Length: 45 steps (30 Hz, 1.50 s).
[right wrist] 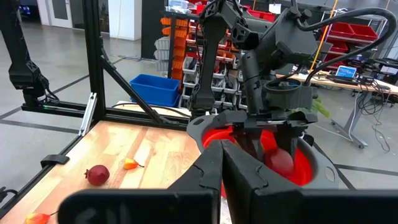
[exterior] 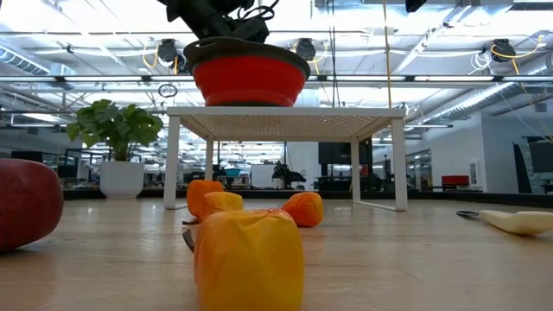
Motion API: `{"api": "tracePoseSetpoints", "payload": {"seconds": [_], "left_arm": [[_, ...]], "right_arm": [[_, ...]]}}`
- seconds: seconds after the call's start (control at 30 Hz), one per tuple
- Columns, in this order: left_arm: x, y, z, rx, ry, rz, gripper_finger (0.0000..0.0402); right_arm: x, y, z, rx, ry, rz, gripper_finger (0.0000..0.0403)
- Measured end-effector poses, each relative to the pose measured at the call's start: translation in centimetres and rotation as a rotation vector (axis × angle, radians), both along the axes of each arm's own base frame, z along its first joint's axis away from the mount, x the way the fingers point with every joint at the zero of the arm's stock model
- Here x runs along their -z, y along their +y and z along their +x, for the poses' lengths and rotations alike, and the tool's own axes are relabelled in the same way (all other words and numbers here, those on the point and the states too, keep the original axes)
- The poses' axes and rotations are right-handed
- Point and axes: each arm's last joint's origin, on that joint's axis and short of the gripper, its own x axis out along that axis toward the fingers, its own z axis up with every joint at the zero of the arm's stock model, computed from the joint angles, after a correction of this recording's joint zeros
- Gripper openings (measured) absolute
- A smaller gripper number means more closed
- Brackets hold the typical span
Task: Pick & Place Fruit
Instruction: Put the red pomegranate into the orange strainer bowl on the shelf
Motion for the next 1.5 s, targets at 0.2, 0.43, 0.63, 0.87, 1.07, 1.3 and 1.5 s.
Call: {"api": "tracePoseSetpoints", "payload": {"seconds": [0.2, 0.43, 0.63, 0.87, 1.07, 1.3, 1.5], "left_arm": [[-0.8, 0.0, -0.3, 0.011, -0.029, 0.027, 0.0313], [-3.9, -1.1, -2.2, 0.012, -0.132, 0.043, 0.0326], [-7.2, -3.8, -4.5, 0.027, -0.259, -0.002, 0.0326], [-9.4, -7.3, -6.4, 0.097, -0.349, -0.077, 0.0326], [-9.6, -10.3, -7.4, 0.195, -0.317, -0.112, 0.0326], [-8.6, -13.4, -8.3, 0.295, -0.189, -0.169, 0.0326], [-7.7, -15.5, -9.4, 0.33, -0.069, -0.225, 0.0326]], "right_arm": [[0.0, 0.0, 0.0, 0.0, 0.0, 0.0, 0.0], [0.0, 0.0, 0.0, 0.0, 0.001, 0.0, 0.0], [0.1, 0.0, 0.0, -0.001, 0.007, 0.0, 0.0], [0.1, 0.0, 0.0, -0.001, 0.007, 0.0, 0.0], [0.1, 0.0, 0.0, -0.001, 0.009, 0.0, 0.0], [0.1, 0.0, 0.0, -0.001, 0.01, 0.0, 0.0], [0.2, 0.0, 0.0, -0.001, 0.02, 0.0, 0.0]]}}
